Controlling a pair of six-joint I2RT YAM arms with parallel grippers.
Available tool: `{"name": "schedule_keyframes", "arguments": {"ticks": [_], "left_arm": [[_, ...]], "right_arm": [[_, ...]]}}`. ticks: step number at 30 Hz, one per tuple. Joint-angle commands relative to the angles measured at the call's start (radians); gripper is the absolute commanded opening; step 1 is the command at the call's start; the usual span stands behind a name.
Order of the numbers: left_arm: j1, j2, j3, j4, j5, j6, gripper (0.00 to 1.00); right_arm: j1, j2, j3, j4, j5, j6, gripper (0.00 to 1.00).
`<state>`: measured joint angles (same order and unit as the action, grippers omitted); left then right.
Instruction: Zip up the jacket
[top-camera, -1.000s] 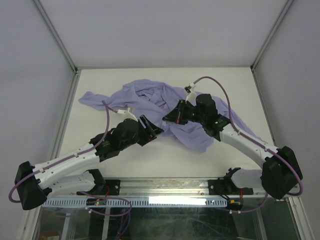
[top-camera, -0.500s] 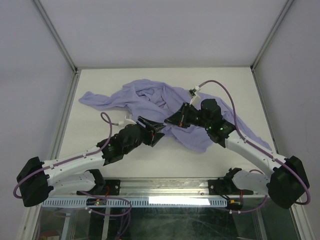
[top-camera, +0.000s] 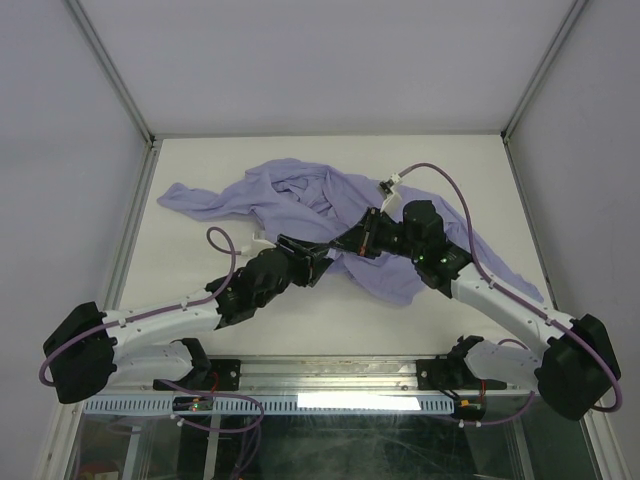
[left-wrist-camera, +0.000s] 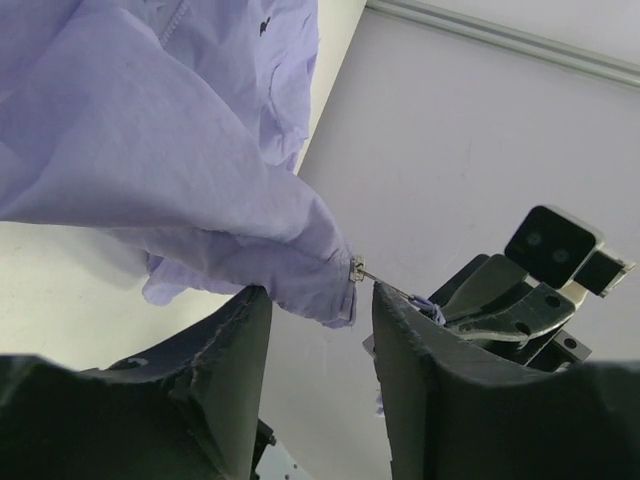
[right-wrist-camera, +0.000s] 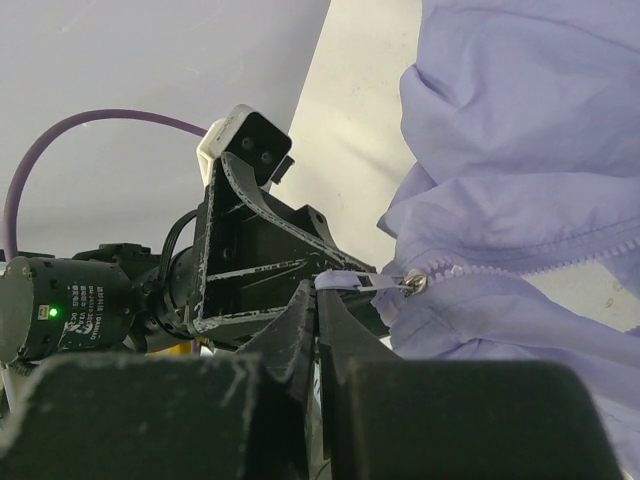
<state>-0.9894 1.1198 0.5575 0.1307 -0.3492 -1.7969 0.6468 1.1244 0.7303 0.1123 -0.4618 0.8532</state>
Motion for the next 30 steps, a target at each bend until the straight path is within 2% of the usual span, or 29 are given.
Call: {"name": "schedule_keyframes", "arguments": {"ticks": [1, 8, 17, 20, 30], "left_arm": [[-0.011, 0.006, -0.003, 0.118, -0.068, -0.013, 0.43], [-0.011, 0.014, -0.011, 0.124, -0.077, -0.006, 0.28], [-0.011, 0.030, -0.016, 0.159, -0.071, 0.000, 0.28], [-0.011, 0.031, -0.017, 0.175, -0.075, 0.007, 0.25], [-0.011, 0.005, -0.032, 0.209, -0.074, 0.065, 0.00]], "right_arm": [[0.006, -0.040, 0.000, 0.050, -0.023, 0.015, 0.00], [0.005, -0.043, 0.003, 0.043, -0.021, 0.014, 0.00], [0.007, -0.050, -0.010, 0.040, -0.017, 0.028, 0.00], [0.011, -0.054, -0.016, 0.040, -0.012, 0.045, 0.00], [0.018, -0.070, -0.034, 0.041, 0.035, 0.060, 0.00]]}}
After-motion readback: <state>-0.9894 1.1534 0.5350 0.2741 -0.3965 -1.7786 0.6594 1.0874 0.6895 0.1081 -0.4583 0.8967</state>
